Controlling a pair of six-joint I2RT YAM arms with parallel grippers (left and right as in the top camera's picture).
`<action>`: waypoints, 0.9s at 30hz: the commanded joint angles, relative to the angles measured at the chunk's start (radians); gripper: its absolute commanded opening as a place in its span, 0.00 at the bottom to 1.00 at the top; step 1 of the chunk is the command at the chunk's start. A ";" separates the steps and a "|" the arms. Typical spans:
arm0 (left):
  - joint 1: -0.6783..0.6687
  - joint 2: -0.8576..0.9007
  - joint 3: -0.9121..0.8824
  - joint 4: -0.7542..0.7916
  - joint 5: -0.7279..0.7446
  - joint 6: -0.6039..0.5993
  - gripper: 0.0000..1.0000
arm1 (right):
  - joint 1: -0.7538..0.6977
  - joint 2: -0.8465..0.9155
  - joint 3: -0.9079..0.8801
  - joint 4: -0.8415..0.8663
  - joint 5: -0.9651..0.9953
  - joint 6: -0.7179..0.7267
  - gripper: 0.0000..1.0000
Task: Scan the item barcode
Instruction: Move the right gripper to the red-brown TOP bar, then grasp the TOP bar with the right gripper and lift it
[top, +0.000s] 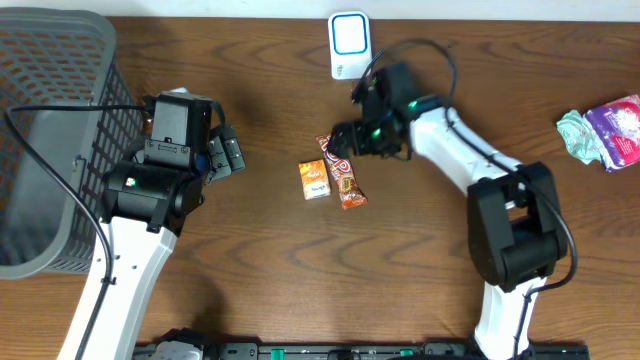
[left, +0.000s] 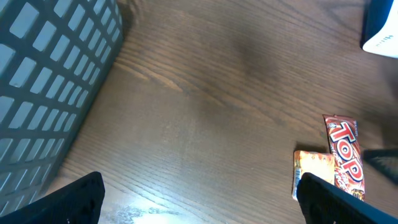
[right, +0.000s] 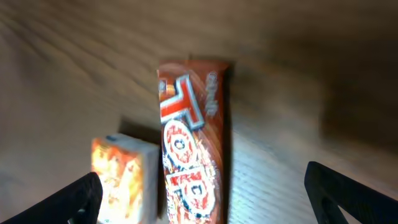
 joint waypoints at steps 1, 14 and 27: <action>0.002 -0.009 0.007 -0.003 -0.020 -0.009 0.98 | 0.061 0.002 -0.039 0.025 0.116 0.043 0.99; 0.002 -0.009 0.007 -0.003 -0.020 -0.009 0.98 | 0.143 0.002 -0.042 0.026 0.324 0.079 0.99; 0.002 -0.009 0.007 -0.003 -0.020 -0.009 0.98 | 0.143 0.002 -0.043 0.017 0.337 0.079 0.96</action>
